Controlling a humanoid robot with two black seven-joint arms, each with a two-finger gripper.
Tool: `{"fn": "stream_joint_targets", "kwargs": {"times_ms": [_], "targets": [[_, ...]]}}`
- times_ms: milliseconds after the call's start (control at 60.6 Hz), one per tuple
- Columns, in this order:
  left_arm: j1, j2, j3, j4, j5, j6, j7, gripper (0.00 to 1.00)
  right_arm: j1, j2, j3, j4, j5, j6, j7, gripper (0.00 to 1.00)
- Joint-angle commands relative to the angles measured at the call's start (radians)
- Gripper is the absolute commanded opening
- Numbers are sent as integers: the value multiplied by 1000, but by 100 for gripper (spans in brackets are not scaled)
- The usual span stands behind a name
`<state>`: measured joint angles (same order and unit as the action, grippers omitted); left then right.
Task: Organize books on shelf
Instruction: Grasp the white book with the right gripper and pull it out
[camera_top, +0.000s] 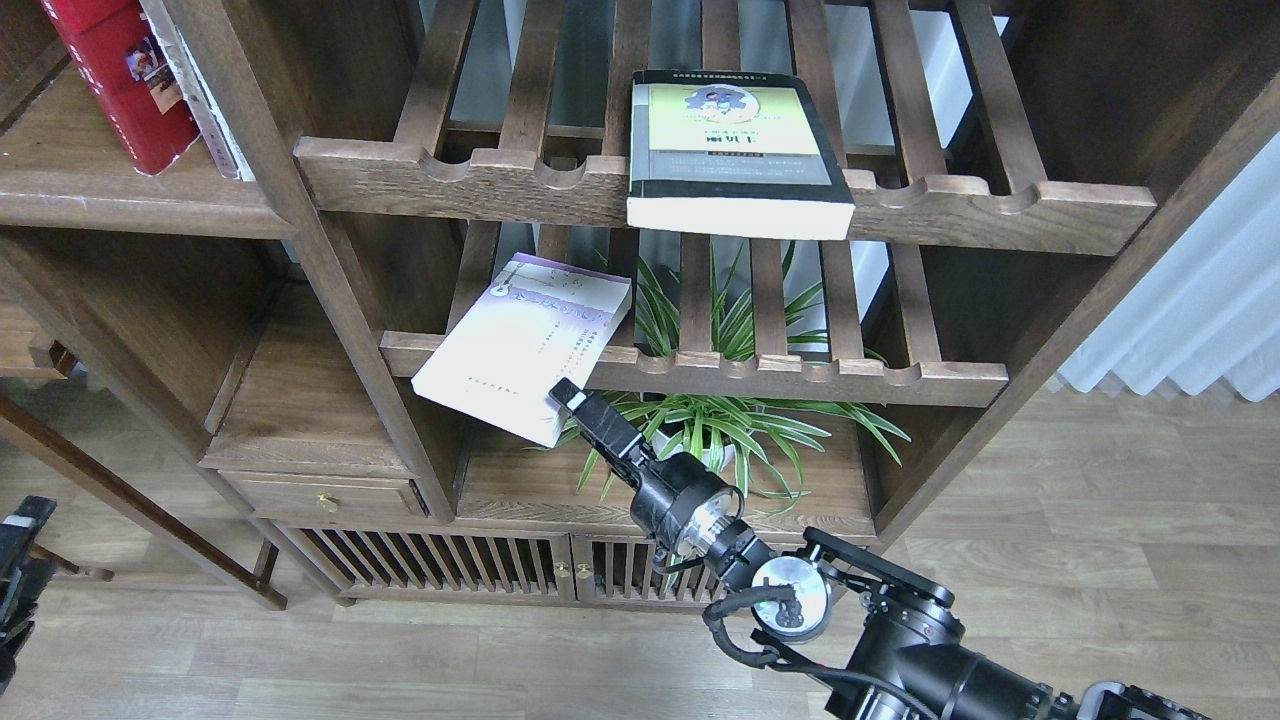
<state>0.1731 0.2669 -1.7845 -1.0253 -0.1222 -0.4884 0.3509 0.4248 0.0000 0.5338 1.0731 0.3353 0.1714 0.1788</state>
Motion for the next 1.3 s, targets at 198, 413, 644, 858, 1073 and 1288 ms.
{"fn": "stream_joint_targets", "kwargs": {"times_ms": [198, 413, 644, 858, 1073, 1288], "targets": [[-1, 12, -1, -6, -5, 0, 0, 100, 49, 0, -21, 4, 70, -144, -74, 79], [-4, 12, 0, -2, -5, 0, 0, 100, 78, 0, -21, 2, 129, -145, -81, 68], [-7, 12, -1, -6, -5, 0, 0, 100, 94, 0, -34, 4, 156, -144, -124, 14], [-12, 17, -1, -7, -5, 0, 0, 100, 94, 0, -34, 4, 169, -138, -145, 4], [-21, 18, 13, -7, -20, 0, 0, 100, 95, 0, -35, 8, 162, -83, -176, 4], [-21, 54, 134, -25, -143, 0, 5, 99, 60, 0, -52, 42, 110, 32, -235, 3]]}}
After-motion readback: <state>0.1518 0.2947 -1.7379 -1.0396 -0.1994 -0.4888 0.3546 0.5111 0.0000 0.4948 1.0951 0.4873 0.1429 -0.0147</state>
